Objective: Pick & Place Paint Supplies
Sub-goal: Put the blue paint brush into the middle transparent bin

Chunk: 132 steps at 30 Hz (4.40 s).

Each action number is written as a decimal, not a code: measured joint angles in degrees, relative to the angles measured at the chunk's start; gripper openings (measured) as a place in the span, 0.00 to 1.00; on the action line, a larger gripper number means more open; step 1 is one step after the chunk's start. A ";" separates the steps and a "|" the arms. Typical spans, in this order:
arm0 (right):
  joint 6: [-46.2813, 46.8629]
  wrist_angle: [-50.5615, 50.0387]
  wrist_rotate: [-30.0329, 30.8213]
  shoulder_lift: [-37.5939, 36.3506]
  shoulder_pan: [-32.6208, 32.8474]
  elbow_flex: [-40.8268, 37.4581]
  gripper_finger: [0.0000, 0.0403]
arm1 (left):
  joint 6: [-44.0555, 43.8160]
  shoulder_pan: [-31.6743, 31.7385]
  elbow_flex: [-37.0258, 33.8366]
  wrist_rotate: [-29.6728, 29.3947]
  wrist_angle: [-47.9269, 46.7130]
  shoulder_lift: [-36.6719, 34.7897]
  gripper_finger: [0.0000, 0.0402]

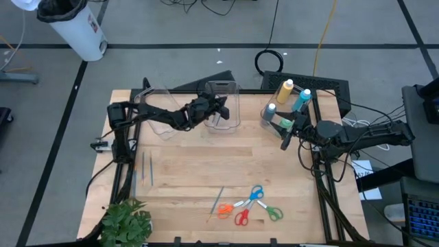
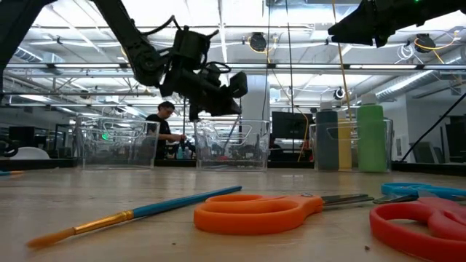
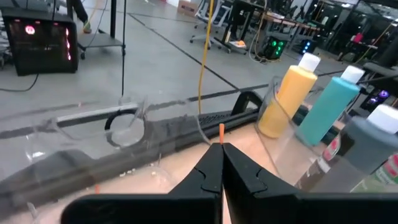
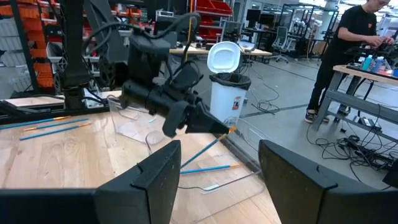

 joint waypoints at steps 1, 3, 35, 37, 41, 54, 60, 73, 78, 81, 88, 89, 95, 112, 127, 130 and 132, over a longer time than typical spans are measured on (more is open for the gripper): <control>-0.02 0.01 0.01 0.00 0.00 0.00 0.52 | -0.06 0.00 0.00 -0.02 0.05 0.44 0.02; -0.11 0.01 0.00 0.00 -0.01 0.00 0.52 | -0.14 0.00 0.00 -0.03 -0.01 1.03 0.03; -0.67 -0.10 0.00 -0.02 0.01 0.00 0.52 | 10.83 -1.93 0.00 0.75 -14.16 -9.22 0.38; -0.68 -0.43 0.00 -0.04 0.00 0.00 0.52 | 12.95 -3.59 0.00 0.84 -21.41 -14.18 0.38; -0.70 -1.19 0.00 -0.04 -0.01 0.00 0.52 | 13.10 -8.37 0.02 0.89 -38.90 -25.29 0.38; 0.91 -0.68 0.00 -0.02 -0.01 0.00 0.52 | -25.49 -31.10 0.02 12.14 -103.94 -41.46 0.38; 0.94 -0.47 0.00 0.00 0.01 0.00 0.52 | -46.40 -39.94 -0.04 20.19 -119.76 -37.20 0.38; -0.61 -0.29 -0.01 -0.02 -0.01 0.00 0.52 | -56.02 -49.09 -9.63 57.45 -119.73 -22.19 0.38; -1.62 0.36 -0.01 -0.04 -0.01 0.00 0.52 | -59.74 -50.37 -9.62 54.26 -119.71 -18.84 0.38; -2.05 0.36 -0.02 -0.04 -0.01 0.00 0.52 | -63.41 -49.81 -9.62 51.83 -117.60 -17.42 0.38; -2.05 0.40 -0.02 -0.04 0.01 0.00 0.52 | -66.02 -49.75 -9.62 51.80 -113.33 -14.34 0.35; -2.06 0.40 -0.02 -0.04 0.00 0.00 0.52 | -66.19 -49.72 -9.62 51.80 -114.02 -13.72 0.32; -2.05 0.39 -0.02 -0.04 0.01 0.00 0.52 | -67.76 -49.75 -10.19 51.91 -111.31 -9.59 0.05; -2.05 0.40 -0.02 -0.04 0.00 0.00 0.52 | -65.91 -49.95 -10.32 50.34 -116.41 -7.51 0.01; -2.03 -0.03 -0.02 -0.04 -0.01 0.00 0.52 | -68.24 -50.78 -11.00 49.09 -114.53 -7.54 0.01; -2.03 -0.03 -0.02 -0.04 -0.01 0.00 0.52 | -69.08 -51.37 -12.71 50.46 -111.27 -7.52 0.00; -2.03 -0.03 -0.02 -0.03 0.00 0.00 0.52 | -69.81 -51.89 -13.80 51.51 -110.53 -7.52 0.01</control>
